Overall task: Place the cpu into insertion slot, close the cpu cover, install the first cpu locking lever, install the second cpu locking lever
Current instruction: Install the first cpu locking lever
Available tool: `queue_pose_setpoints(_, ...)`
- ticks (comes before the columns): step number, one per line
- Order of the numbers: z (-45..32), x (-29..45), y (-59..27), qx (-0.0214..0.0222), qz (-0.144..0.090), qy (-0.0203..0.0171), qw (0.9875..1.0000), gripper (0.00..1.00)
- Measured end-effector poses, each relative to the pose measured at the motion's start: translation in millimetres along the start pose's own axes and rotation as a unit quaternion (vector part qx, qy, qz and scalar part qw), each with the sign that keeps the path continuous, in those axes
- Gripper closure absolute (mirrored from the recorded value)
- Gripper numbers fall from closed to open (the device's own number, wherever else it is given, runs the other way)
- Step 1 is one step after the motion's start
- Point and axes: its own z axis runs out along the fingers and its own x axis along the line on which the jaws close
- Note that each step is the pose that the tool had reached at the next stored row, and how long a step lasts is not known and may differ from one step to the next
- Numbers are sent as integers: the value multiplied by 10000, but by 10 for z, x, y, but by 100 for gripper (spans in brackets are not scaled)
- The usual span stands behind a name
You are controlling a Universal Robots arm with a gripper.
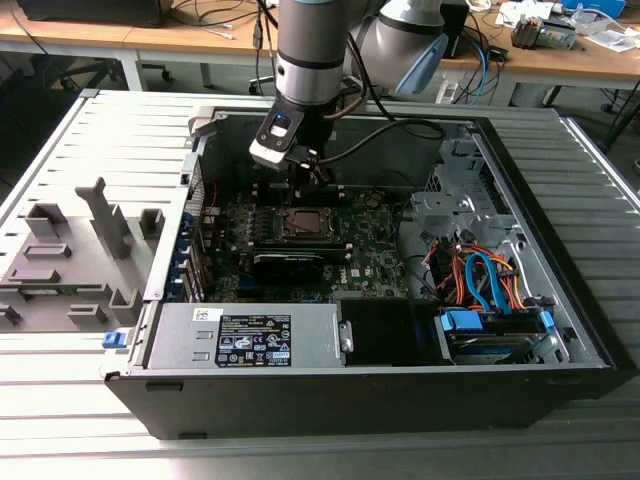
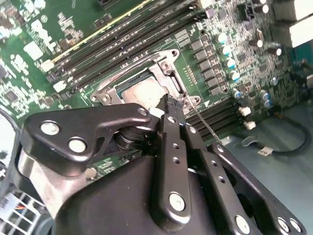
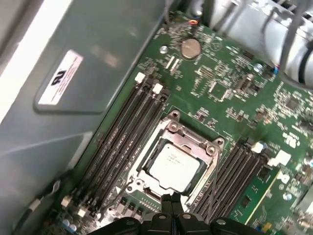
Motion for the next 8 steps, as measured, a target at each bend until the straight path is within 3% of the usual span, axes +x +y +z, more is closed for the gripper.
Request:
queue_pose_setpoints(2, 0, 0, 0, 1, -225, -13, 9997, 89)
queue_pose_setpoints(3, 0, 0, 0, 2, -442, -26, 9990, 89)
queue_pose_setpoints(7, 0, 0, 0, 4, -855, -50, 9963, 89)
queue_pose_setpoints(8, 0, 0, 0, 6, -995, -59, 9950, 89)
